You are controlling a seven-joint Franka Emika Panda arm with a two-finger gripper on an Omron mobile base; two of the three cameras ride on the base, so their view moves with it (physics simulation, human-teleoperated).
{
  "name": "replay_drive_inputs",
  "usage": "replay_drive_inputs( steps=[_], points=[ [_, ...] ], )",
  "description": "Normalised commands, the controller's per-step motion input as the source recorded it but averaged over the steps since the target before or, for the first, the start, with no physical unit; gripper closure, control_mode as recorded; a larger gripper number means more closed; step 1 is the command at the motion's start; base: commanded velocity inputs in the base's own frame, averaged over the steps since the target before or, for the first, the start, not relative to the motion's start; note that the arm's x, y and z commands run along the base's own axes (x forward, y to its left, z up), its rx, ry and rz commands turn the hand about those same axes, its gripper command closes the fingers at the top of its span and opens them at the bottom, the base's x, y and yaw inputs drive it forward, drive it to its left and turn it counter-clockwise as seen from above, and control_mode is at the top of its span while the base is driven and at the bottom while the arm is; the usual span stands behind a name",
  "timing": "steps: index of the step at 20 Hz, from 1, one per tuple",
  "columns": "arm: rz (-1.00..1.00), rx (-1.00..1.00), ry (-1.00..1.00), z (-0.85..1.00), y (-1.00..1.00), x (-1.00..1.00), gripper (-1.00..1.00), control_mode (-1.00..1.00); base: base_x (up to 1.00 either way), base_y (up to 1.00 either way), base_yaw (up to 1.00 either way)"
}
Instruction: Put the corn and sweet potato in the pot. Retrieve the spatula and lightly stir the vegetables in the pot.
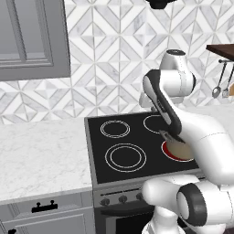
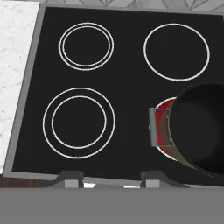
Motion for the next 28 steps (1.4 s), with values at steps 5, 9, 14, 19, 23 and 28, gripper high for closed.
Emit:
replay_drive_inputs(
  steps=[5, 9, 14, 19, 23, 28],
  points=[
    [0.00, 0.00, -0.01, -0.12, -0.06, -0.52, -1.00, -1.00, 0.00, 0.00, 0.00],
    [0.00, 0.00, 0.21, -0.54, -0.16, -0.80, -1.00, -1.00, 0.00, 0.00, 0.00],
    [0.00, 0.00, 0.24, -0.03, -0.85, -0.71, -1.00, -1.00, 0.00, 0.00, 0.00],
    [0.01, 0.02, 0.07, -0.16, -1.00, -0.25, -1.00, -1.00, 0.00, 0.00, 0.00],
    [0.03, 0.05, 0.14, -0.34, -1.00, 0.00, -1.00, -1.00, 0.00, 0.00, 0.00],
    [0.05, 0.07, 0.12, -0.42, -1.00, 0.08, -1.00, -1.00, 0.00, 0.00, 0.00]
  ],
)
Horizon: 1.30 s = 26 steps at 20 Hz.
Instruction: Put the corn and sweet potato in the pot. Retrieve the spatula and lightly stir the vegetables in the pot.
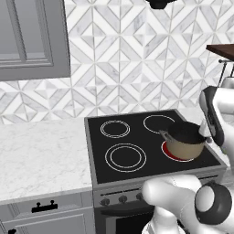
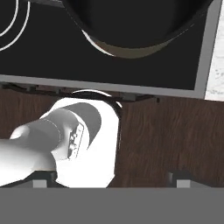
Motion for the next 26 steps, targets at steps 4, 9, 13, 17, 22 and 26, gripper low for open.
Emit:
replay_drive_inputs(
  steps=[4, 9, 13, 17, 22, 26],
  points=[
    [0.08, 0.10, 0.13, -0.44, -1.00, 0.27, -1.00, -1.00, 0.00, 0.00, 0.00],
    [0.06, 0.09, 0.13, -0.38, -1.00, 0.30, -1.00, -1.00, 0.00, 0.00, 0.00],
    [0.00, 0.05, 0.04, -0.06, -1.00, 0.13, -1.00, -1.00, 0.00, 0.00, 0.00],
    [0.00, 0.00, -0.06, -0.02, -0.85, 0.03, -1.00, -1.00, 0.00, 0.00, 0.00],
    [-0.01, 0.00, -0.13, 0.00, -0.42, 0.00, -1.00, -1.00, 0.00, 0.00, 0.00],
    [-0.01, 0.00, -0.02, -0.01, -0.05, 0.10, -1.00, -1.00, 0.00, 0.00, 0.00]
  ],
)
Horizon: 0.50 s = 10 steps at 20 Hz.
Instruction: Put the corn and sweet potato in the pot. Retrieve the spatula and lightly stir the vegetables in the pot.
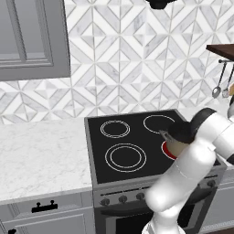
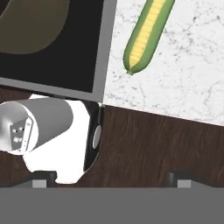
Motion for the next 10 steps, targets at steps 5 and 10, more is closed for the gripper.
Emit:
replay_drive_inputs(
  steps=[5, 10],
  points=[
    [0.00, 0.00, -0.09, -0.14, -0.10, 0.16, -1.00, -1.00, 0.00, 0.00, 0.00],
    [-0.04, 0.00, -0.20, -0.18, -0.29, 0.00, -1.00, -1.00, 0.00, 0.00, 0.00]
  ],
)
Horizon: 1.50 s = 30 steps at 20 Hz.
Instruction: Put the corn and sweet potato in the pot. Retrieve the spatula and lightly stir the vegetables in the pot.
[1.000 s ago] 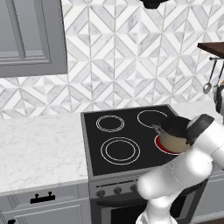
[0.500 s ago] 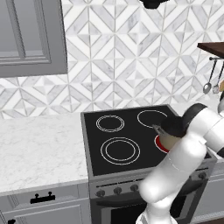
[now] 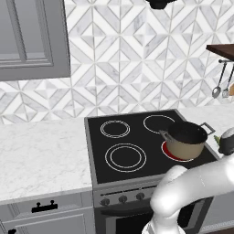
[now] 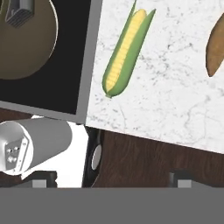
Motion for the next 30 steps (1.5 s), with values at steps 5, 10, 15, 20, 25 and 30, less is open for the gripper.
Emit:
replay_drive_inputs(
  steps=[5, 10, 15, 20, 25, 30],
  points=[
    [-0.18, -0.13, -0.44, -0.55, 0.04, 0.00, -1.00, -1.00, 0.00, 0.00, 0.00],
    [-0.22, -0.19, -0.34, -0.55, 0.19, 0.07, -1.00, -1.00, 0.00, 0.00, 0.00],
    [-0.20, -0.21, -0.24, -0.37, 0.03, 0.16, -1.00, -1.00, 0.00, 0.00, 0.00],
    [-0.06, -0.02, 0.01, -0.08, -0.13, 0.60, -1.00, -1.00, 0.00, 0.00, 0.00],
    [0.11, 0.00, 0.01, 0.00, -0.50, 0.26, -1.00, -1.00, 0.00, 0.00, 0.00],
    [0.08, 0.00, 0.05, 0.00, -0.37, 0.20, -1.00, -1.00, 0.00, 0.00, 0.00]
  ],
)
